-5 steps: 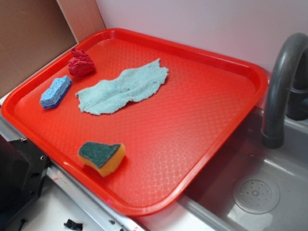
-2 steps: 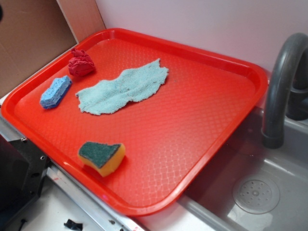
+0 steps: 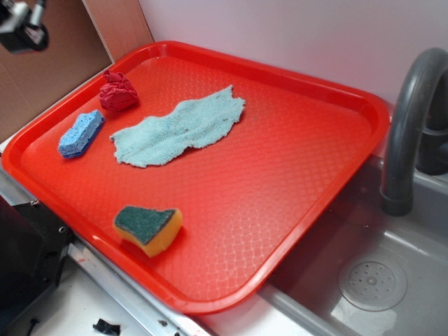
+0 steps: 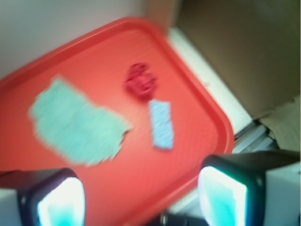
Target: Grab the blue sponge.
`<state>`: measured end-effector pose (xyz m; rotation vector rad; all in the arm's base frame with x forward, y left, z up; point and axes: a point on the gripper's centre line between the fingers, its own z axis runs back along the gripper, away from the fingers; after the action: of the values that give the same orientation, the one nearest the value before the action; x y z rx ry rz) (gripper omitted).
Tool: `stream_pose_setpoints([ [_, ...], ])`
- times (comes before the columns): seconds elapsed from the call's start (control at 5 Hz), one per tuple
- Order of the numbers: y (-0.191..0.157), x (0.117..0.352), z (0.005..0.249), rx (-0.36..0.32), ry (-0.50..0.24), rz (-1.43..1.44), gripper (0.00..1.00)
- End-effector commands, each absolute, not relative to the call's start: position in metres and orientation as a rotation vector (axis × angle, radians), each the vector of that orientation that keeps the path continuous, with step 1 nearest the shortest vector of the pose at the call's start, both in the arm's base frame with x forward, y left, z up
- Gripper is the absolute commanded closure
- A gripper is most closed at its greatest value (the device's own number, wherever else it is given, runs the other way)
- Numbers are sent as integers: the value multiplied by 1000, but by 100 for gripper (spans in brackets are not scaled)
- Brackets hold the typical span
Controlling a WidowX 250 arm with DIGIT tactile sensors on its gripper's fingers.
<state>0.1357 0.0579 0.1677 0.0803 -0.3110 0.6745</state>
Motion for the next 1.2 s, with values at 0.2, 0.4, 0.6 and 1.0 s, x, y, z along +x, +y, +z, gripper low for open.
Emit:
stream_pose_setpoints([
  [0.2,95,152,82,108,-298,778,0],
  [0.4,101,159,60,110,-252,775,0],
  [0.6,106,169,36,114,-194,766,0],
  [1.0,102,169,15,115,-146,726,100],
])
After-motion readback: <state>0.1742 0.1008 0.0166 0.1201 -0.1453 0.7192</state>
